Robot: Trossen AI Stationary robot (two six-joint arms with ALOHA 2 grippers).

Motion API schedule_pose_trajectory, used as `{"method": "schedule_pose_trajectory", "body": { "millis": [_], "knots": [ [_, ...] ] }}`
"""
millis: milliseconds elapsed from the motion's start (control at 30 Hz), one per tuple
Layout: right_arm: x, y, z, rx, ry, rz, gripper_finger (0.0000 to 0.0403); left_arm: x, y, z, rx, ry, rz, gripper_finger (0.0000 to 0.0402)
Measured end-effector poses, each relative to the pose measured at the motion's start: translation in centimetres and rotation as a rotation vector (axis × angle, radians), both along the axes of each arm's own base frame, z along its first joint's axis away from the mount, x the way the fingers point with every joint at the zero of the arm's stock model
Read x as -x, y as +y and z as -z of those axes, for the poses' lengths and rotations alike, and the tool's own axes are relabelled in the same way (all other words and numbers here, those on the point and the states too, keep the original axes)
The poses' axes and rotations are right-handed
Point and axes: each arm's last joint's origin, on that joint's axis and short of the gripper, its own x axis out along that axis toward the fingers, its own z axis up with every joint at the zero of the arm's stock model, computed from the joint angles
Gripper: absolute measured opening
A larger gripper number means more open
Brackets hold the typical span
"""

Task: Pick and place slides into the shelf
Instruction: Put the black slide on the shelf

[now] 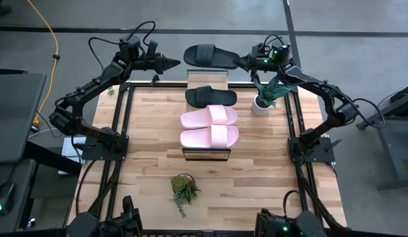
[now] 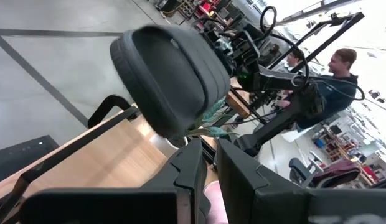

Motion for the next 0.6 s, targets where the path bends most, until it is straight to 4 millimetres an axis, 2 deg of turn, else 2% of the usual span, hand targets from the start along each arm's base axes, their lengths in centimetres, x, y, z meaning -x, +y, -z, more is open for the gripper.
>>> {"method": "schedule_pose_trajectory", "body": {
  "millis": [233, 600],
  "knots": [
    [-1.1, -0.2, 0.9, -0.005, -0.005, -0.025, 0.0048, 0.0, 0.0, 0.0, 0.000, 0.000, -0.001, 0.0040],
    [-1.2, 0.0, 2.8, -0.039, 0.016, -0.029, 0.0048, 0.0, 0.0, 0.2, 0.013, 0.015, -0.001, 0.0040]
  ]
}}
